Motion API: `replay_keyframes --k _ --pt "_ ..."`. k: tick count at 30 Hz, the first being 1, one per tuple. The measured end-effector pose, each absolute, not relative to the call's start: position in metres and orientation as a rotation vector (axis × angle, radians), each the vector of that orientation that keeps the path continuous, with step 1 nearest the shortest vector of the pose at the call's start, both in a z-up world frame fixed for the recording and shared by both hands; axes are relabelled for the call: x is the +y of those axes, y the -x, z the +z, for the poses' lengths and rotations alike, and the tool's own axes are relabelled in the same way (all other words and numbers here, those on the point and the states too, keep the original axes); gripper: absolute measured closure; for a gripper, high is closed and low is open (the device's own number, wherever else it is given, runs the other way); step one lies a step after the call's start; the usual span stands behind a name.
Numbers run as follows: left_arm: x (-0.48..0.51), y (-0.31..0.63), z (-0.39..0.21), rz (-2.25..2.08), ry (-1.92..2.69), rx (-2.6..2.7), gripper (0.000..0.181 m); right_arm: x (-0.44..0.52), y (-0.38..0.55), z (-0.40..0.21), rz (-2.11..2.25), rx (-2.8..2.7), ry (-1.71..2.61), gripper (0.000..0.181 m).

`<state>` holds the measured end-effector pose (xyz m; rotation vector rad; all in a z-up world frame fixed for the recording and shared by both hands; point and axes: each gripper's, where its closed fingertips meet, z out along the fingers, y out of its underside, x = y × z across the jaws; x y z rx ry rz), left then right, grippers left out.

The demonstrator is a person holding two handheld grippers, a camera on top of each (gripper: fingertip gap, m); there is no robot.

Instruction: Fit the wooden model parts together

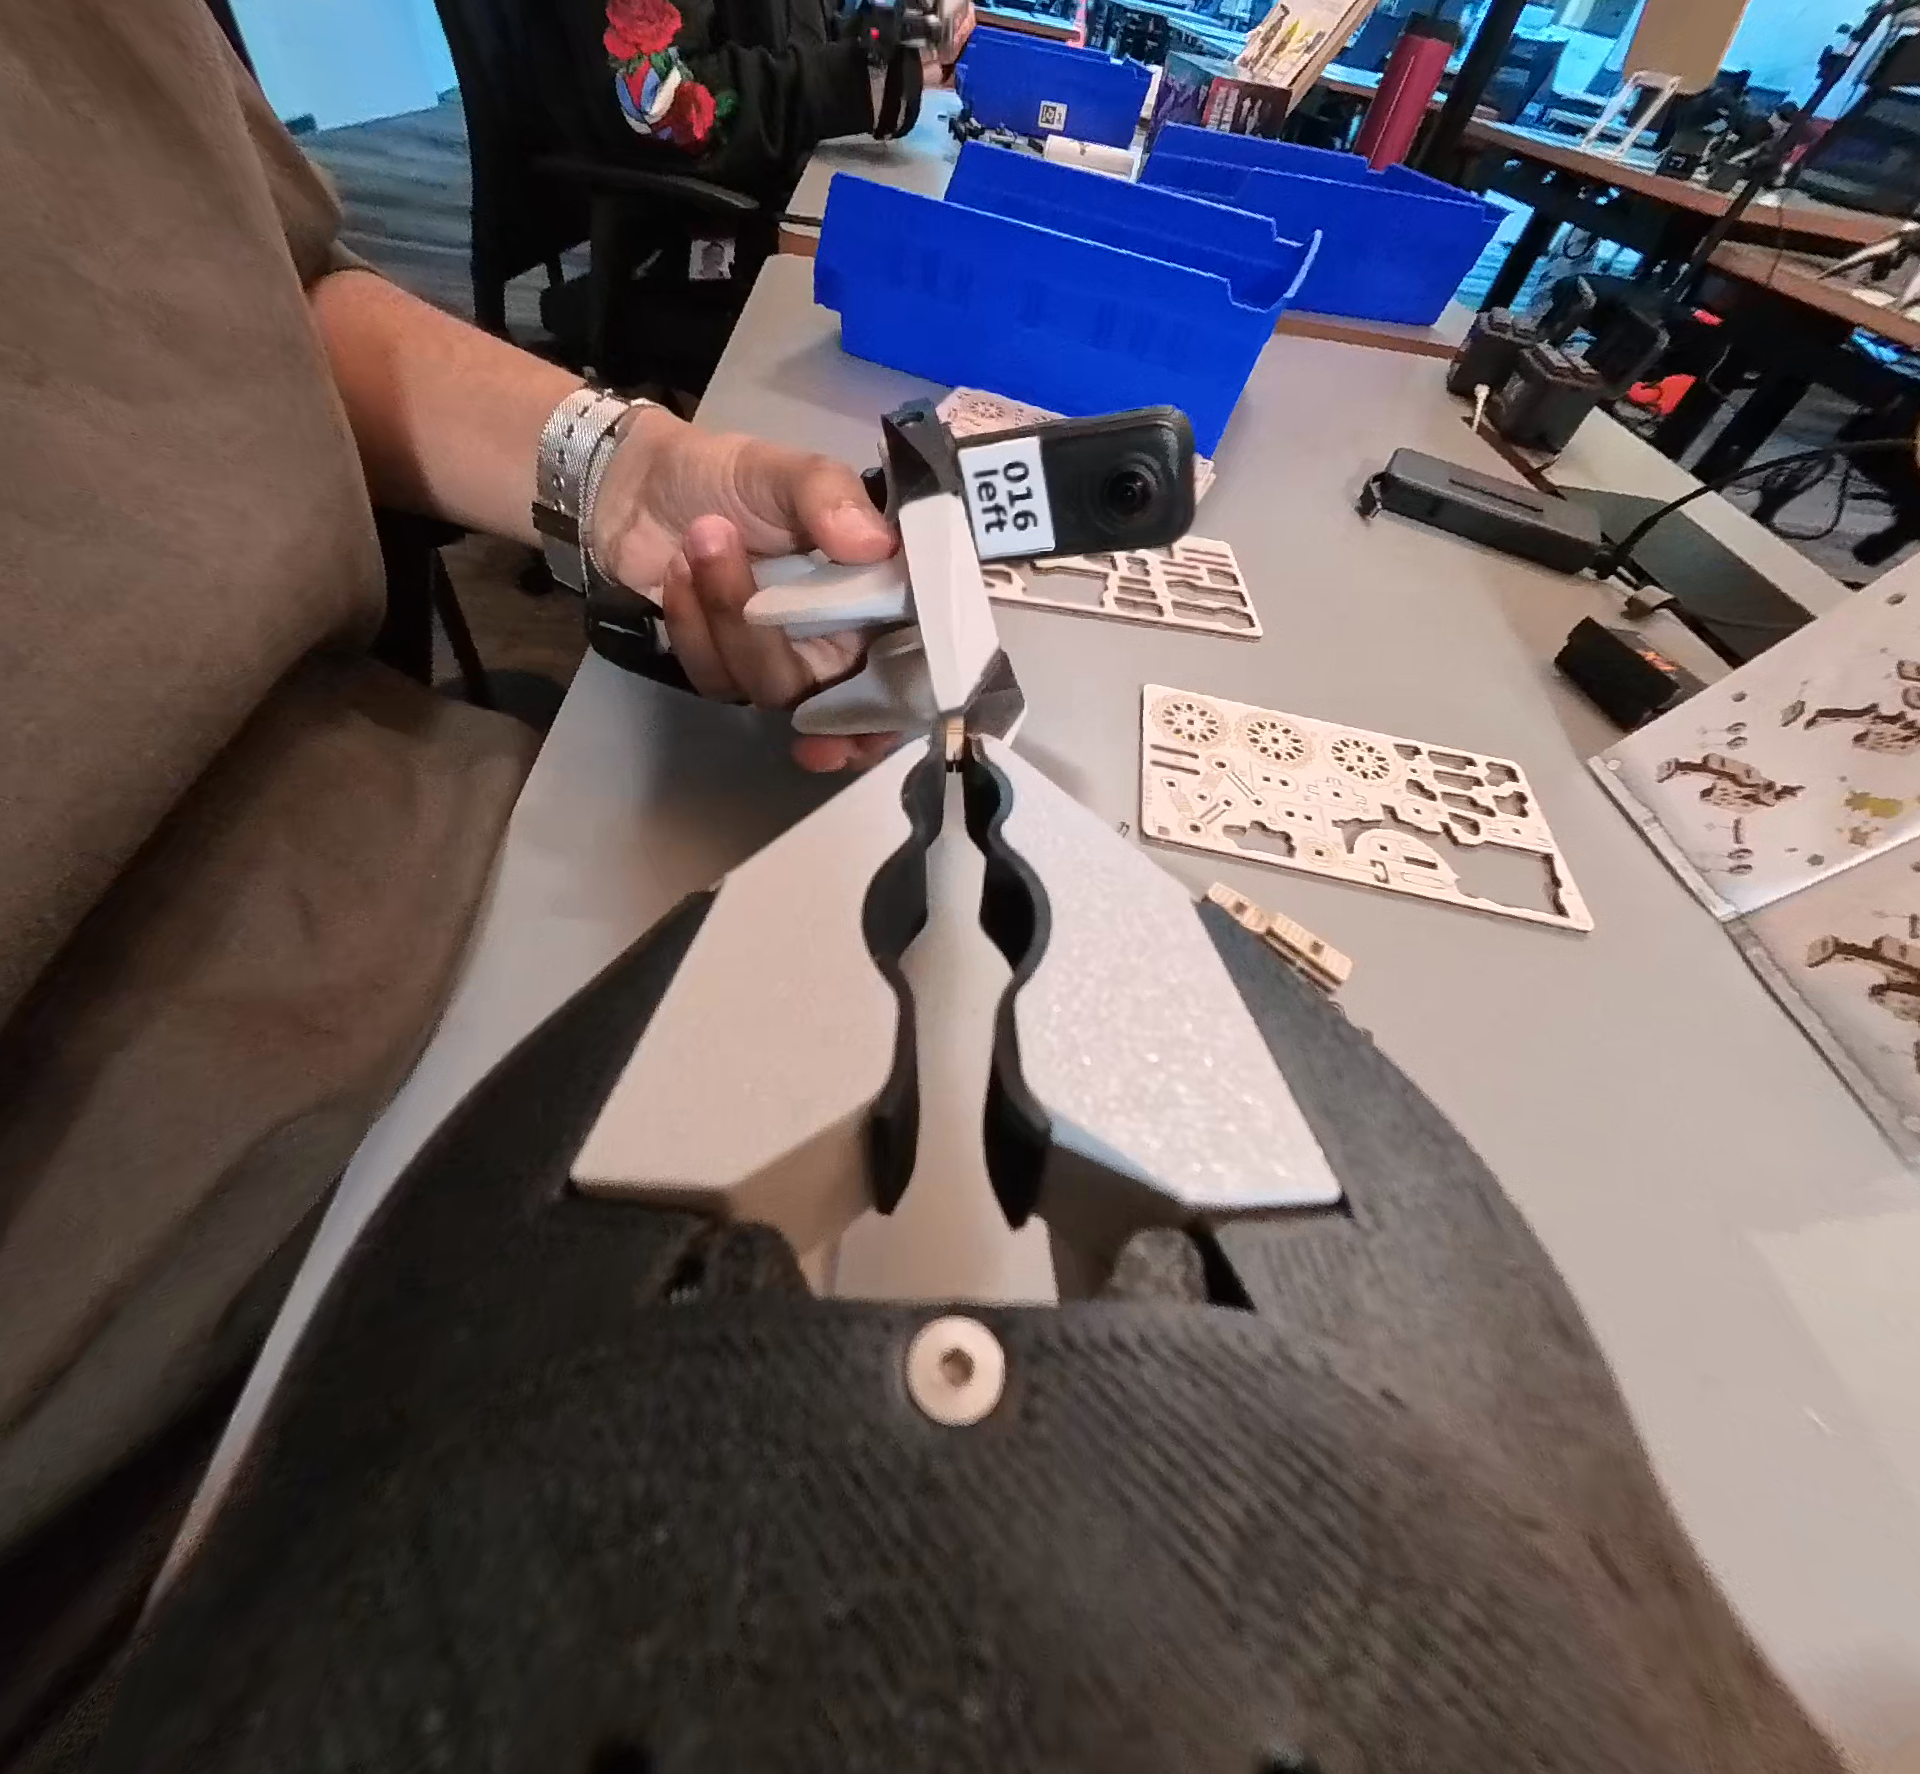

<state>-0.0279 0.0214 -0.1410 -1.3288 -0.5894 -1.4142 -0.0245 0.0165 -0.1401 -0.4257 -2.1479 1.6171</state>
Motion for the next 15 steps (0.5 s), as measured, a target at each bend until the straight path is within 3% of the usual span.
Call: replay_keyframes --k 15 --pt "0.0215 0.0221 -0.1392 -1.393 1.361 -0.543 0.177 0.0199 0.0290 -0.1406 1.746 -2.181 0.578 0.179"
